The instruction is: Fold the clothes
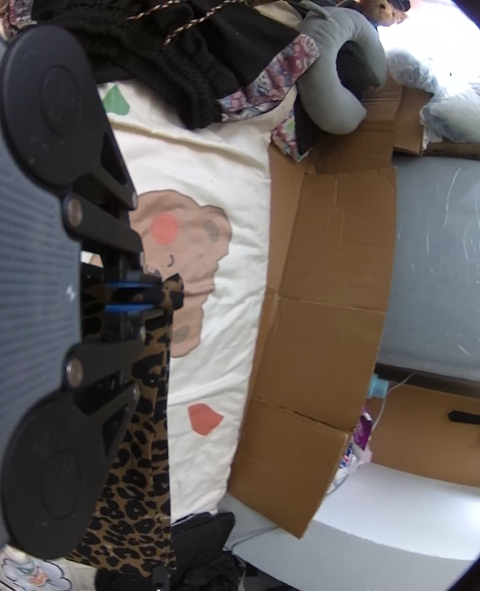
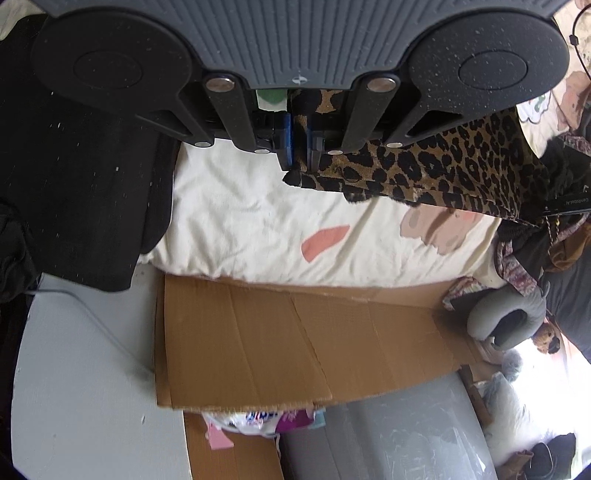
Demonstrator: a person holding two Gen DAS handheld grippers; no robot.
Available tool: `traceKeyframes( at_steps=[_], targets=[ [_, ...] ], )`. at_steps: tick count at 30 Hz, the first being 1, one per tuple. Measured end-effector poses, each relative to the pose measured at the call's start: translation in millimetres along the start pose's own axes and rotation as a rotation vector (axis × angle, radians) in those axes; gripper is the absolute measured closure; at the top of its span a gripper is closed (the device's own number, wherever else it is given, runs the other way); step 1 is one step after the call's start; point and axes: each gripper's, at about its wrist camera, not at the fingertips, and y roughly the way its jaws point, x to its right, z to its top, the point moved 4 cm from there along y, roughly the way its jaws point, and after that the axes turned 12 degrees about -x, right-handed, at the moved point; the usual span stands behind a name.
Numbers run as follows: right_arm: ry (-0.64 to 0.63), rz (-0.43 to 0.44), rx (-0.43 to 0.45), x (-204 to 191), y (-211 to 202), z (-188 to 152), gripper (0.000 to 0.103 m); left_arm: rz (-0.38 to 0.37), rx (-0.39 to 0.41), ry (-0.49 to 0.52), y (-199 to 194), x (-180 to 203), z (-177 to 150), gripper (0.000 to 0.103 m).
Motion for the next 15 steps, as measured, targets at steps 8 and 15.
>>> traceKeyframes(
  at_steps=[8, 15],
  targets=[
    [0.022, -0.007, 0.008, -2, -1, 16, 0.098, 0.018, 0.005, 0.011, 10, 2, 15, 0.094],
    [0.028, -0.046, -0.027, 7, 35, 26, 0.098, 0.032, -0.029, 0.011, 45, 2, 20, 0.094]
  ],
)
